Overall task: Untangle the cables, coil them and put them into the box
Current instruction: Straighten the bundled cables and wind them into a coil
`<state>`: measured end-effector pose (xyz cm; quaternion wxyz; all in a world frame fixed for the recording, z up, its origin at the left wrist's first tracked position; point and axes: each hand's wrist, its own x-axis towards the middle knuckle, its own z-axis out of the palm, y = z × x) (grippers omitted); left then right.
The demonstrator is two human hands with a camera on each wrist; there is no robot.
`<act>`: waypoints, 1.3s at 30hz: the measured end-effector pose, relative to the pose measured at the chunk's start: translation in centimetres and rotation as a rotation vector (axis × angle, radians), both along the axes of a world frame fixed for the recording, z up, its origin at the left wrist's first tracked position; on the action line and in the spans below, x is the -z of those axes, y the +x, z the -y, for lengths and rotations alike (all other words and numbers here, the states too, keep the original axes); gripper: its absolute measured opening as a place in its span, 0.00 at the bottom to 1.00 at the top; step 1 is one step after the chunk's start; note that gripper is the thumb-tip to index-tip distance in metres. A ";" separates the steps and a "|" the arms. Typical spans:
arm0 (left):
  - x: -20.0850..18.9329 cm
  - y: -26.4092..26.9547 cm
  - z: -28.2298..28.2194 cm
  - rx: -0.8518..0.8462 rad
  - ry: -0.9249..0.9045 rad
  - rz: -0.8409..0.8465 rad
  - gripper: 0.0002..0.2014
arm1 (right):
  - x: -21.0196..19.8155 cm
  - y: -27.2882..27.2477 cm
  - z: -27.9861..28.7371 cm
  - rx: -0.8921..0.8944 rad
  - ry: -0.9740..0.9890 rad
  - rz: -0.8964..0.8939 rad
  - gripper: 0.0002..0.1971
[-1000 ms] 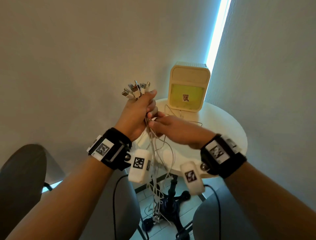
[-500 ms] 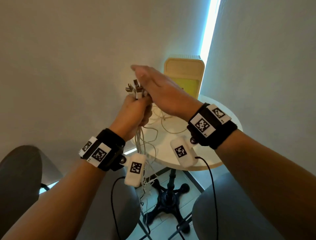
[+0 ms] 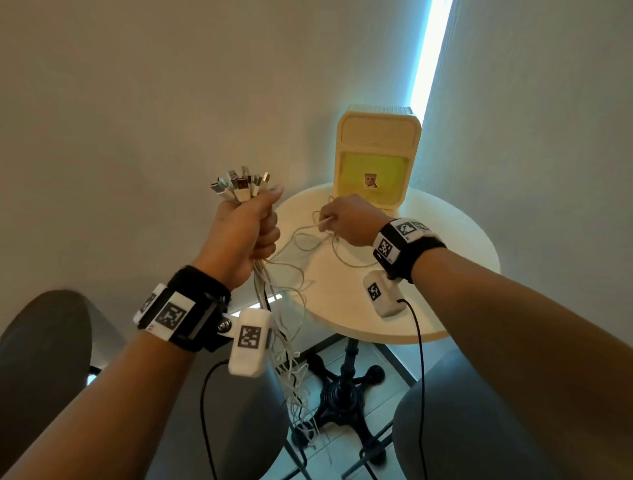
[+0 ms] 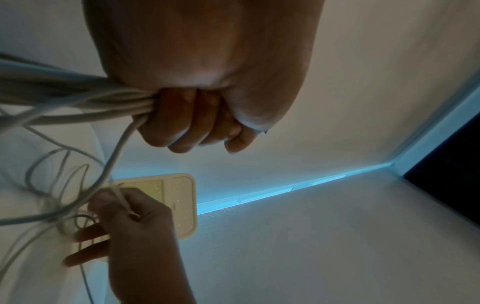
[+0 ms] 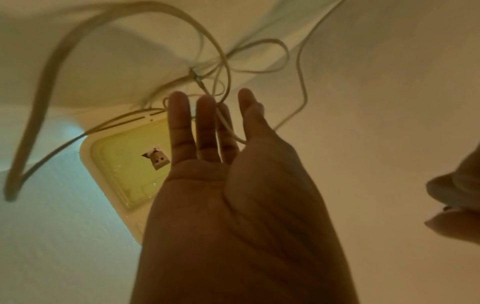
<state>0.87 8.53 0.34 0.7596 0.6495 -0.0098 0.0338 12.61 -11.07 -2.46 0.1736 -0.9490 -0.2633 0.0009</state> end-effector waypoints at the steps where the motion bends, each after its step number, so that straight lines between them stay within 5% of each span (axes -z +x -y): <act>1: 0.1 0.3 0.1 -0.037 0.027 0.008 0.23 | -0.6 -0.1 0.0 0.006 0.072 0.019 0.11; 8: -0.1 1.2 2.0 -0.134 0.252 0.195 0.09 | -7.2 -2.7 -0.5 -0.086 0.321 0.186 0.07; 15: -2.8 1.9 1.1 -0.066 0.450 0.277 0.11 | -6.2 -2.8 0.7 -0.123 0.507 0.069 0.13; 19: -3.9 1.9 0.5 -0.049 0.221 0.226 0.12 | -3.6 -2.2 1.1 -0.071 0.468 -0.016 0.06; 23: -4.8 1.5 0.1 0.036 0.087 0.218 0.16 | 0.7 -1.5 2.1 -0.007 0.284 -0.224 0.09; 30: -5.1 1.3 -0.9 0.128 -0.154 0.153 0.17 | 4.0 0.4 3.8 0.141 -0.035 -0.091 0.11; 34: -4.8 1.1 -1.6 0.141 -0.164 0.130 0.16 | 2.3 1.6 5.5 0.211 0.048 -0.066 0.15; 39: -2.5 1.5 -1.8 0.098 -0.137 0.043 0.17 | -3.1 1.1 6.1 0.241 0.525 0.117 0.12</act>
